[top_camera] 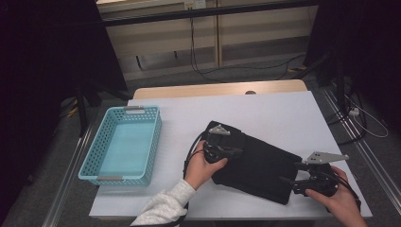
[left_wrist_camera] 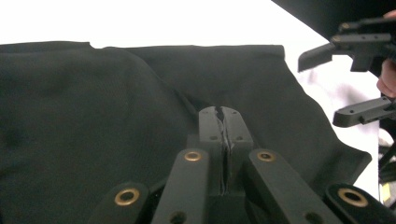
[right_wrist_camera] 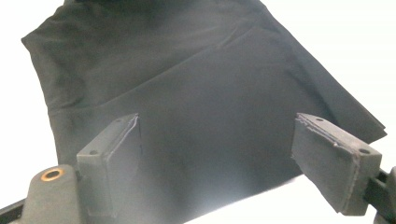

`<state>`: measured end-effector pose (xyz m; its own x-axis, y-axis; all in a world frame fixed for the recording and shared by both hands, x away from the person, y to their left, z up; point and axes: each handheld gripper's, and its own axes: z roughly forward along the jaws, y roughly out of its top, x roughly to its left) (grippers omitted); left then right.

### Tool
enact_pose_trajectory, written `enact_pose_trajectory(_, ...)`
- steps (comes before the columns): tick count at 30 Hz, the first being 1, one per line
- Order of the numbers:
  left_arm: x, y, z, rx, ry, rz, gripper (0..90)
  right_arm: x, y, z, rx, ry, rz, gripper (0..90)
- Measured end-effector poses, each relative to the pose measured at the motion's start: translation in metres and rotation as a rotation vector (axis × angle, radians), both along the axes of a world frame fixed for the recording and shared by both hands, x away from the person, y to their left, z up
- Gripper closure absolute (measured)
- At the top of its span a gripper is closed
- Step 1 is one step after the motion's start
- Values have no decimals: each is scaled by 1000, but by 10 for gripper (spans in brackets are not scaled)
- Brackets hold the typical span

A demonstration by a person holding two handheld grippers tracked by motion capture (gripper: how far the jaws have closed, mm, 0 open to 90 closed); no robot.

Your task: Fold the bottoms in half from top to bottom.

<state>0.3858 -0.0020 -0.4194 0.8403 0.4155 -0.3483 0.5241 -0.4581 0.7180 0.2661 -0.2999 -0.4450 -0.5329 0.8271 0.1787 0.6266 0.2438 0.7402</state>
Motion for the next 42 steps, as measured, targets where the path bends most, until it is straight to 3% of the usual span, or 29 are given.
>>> enact_pose_trajectory(5, -13, -11, -1, -17, -15, -62, 884, 0, 4, 1, -3, -7, 11, 166)
enact_pose_trajectory(9, -16, -13, -4, -2, -5, -92, 864, 0, 6, 2, -5, -10, 11, 166)
enact_pose_trajectory(12, -14, -9, -2, -14, -29, -90, 736, 1, 8, 2, -9, -15, 13, 166)
enact_pose_trajectory(20, -4, 9, 8, -31, -45, -22, 458, 6, 17, 4, -13, -28, 22, 167)
enact_pose_trajectory(27, 8, 37, 12, -21, -80, 70, 318, 15, 28, 7, -9, -43, 35, 171)
enact_pose_trajectory(32, 14, 59, 11, 33, -112, 131, 260, 23, 41, 9, -9, -56, 57, 173)
enact_pose_trajectory(39, 18, 91, 9, 45, -106, 235, 233, 36, 62, 10, -22, -63, 102, 192)
enact_pose_trajectory(42, 17, 98, 6, 62, -104, 249, 222, 41, 74, 7, -36, -59, 130, 214)
